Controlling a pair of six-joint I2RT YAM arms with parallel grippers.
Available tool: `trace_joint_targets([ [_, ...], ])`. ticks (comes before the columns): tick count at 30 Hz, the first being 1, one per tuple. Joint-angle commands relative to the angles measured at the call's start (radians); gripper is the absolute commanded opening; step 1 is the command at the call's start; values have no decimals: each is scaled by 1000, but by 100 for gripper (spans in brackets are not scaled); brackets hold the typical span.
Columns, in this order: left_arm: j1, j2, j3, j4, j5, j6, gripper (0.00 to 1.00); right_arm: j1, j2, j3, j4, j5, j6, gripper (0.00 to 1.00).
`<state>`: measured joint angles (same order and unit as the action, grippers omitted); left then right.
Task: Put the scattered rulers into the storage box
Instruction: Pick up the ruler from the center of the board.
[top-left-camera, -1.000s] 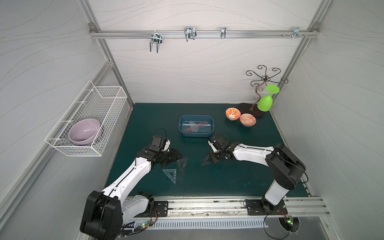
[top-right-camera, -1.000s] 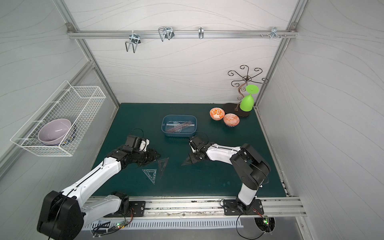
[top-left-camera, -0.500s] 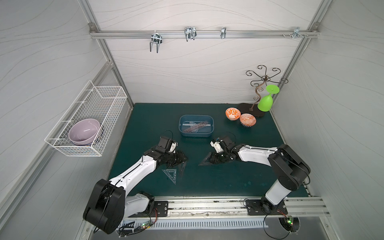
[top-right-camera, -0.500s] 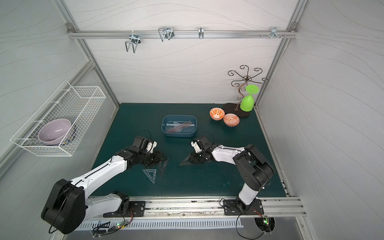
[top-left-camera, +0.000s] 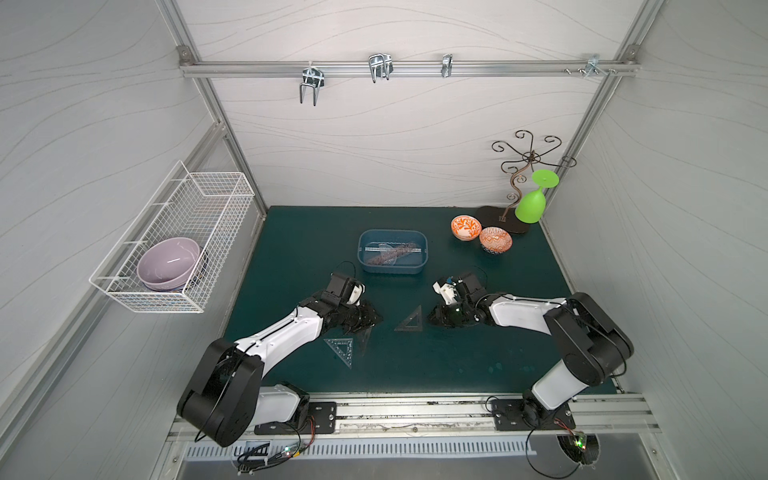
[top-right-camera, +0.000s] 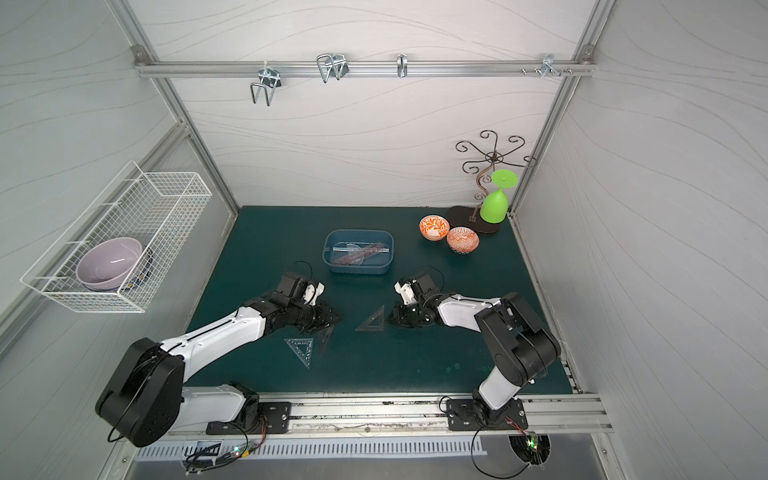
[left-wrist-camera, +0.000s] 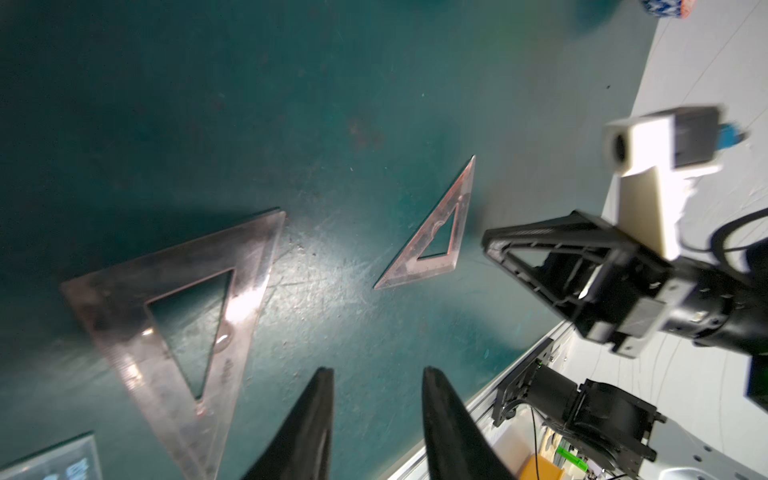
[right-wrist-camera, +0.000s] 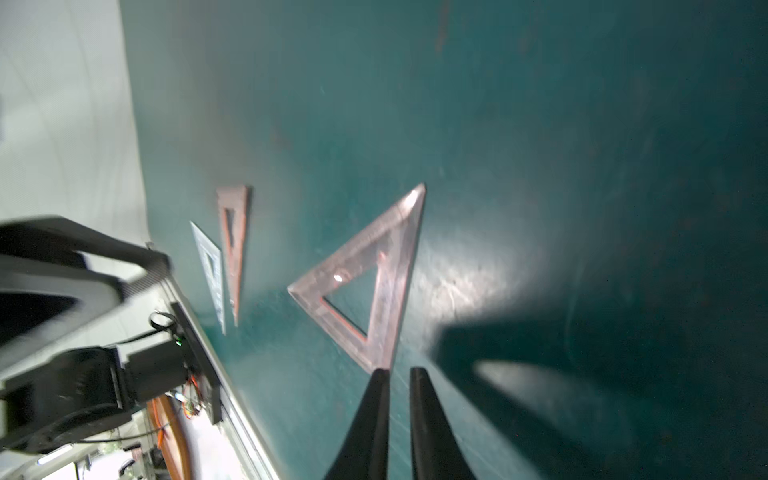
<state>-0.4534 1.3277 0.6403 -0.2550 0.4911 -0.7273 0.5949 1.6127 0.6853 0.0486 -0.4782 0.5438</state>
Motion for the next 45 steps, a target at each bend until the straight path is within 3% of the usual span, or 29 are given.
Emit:
trace_joint_targets([
  [1,-24,42,47,54,14,-4,36,-7,0,13,76,-42,0,13],
  [25,-60,158,75,102,24,-33,36,-22,139,39,135,-85,1,10],
  [45,-84,241,55,232,131,-74,41,-25,171,12,140,-71,-7,9],
])
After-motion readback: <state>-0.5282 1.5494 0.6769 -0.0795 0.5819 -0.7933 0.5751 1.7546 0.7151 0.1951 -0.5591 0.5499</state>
